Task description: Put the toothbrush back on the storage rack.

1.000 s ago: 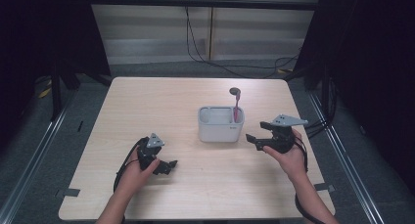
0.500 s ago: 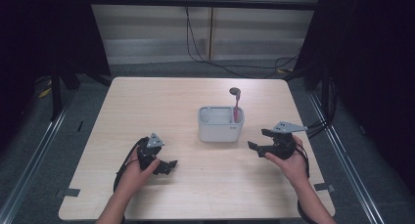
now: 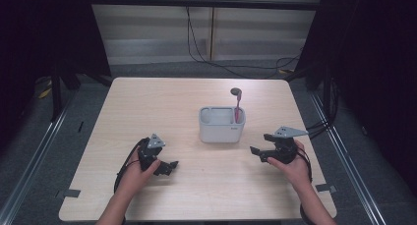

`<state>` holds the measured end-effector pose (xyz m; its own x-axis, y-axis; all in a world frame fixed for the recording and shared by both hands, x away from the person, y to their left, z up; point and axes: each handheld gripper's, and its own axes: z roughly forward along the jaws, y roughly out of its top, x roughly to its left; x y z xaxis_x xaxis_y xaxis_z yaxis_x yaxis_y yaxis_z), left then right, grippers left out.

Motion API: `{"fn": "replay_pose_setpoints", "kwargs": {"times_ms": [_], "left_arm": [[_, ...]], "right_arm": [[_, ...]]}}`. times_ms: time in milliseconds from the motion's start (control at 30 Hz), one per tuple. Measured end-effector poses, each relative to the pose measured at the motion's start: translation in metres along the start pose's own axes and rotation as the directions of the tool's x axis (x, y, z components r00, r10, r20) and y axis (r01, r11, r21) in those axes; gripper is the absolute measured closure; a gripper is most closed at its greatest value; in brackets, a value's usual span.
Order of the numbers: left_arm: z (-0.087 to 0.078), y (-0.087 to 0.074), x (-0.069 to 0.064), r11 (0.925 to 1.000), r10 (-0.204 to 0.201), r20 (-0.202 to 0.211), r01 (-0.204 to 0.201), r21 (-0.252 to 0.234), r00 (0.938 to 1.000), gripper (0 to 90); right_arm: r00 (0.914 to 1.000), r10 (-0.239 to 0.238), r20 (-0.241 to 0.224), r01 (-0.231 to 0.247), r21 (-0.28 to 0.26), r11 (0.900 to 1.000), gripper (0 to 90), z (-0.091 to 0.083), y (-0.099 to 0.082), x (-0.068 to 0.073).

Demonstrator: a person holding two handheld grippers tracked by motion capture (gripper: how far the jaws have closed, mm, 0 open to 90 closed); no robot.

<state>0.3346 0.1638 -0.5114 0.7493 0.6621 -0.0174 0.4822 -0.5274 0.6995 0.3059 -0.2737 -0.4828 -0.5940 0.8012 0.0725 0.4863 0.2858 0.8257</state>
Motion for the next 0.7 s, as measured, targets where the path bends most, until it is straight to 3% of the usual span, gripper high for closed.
{"fn": "replay_pose_setpoints", "kwargs": {"times_ms": [700], "left_arm": [[0.0,0.0,0.0,1.0,-0.002,0.001,0.002,-0.001,1.0,0.0]], "right_arm": [[1.0,0.005,0.007,-0.006,0.05,0.9987,19.8,-0.002,-0.019,-0.01]]}}
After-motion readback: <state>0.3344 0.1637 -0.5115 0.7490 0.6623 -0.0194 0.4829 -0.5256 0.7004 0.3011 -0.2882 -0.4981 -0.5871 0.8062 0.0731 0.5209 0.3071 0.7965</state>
